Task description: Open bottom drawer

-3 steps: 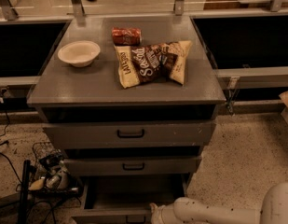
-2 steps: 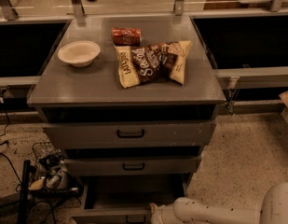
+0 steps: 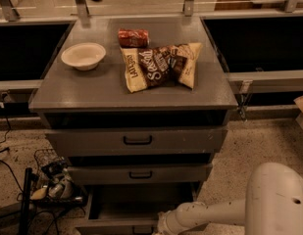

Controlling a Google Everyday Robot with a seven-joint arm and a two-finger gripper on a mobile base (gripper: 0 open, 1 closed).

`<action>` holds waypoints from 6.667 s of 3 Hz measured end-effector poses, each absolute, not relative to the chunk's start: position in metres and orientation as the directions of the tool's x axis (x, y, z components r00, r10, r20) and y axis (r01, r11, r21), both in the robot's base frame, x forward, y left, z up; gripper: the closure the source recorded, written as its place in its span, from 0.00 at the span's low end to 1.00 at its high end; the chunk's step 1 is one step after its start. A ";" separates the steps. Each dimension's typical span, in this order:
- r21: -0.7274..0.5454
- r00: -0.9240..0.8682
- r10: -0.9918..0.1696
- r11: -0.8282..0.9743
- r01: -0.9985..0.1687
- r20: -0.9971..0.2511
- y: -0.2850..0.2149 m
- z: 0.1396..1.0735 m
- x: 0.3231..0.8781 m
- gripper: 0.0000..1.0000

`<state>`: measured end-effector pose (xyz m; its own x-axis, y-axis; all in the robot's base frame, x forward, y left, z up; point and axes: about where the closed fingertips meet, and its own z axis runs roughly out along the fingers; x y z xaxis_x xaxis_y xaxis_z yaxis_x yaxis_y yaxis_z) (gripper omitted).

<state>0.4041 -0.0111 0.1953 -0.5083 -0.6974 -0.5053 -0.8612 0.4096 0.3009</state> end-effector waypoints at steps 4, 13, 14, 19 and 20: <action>0.367 -0.397 -0.737 0.215 -0.905 -0.547 -0.002 0.222 0.359 0.00; 0.258 -0.457 -0.612 0.388 -0.885 -0.646 -0.025 0.217 0.407 0.00; 0.283 -0.475 -0.627 0.385 -0.878 -0.617 -0.018 0.193 0.414 0.00; 0.438 -0.437 -0.706 0.197 -0.877 -0.558 -0.023 0.197 0.368 0.00; 0.466 -0.431 -0.698 0.156 -0.871 -0.572 -0.036 0.202 0.343 0.00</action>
Offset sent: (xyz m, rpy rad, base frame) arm -0.0102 0.0082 0.0019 -0.0188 0.0206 0.0619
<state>0.3427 -0.0362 0.2018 -0.4306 -0.6983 -0.5719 -0.8712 0.1558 0.4656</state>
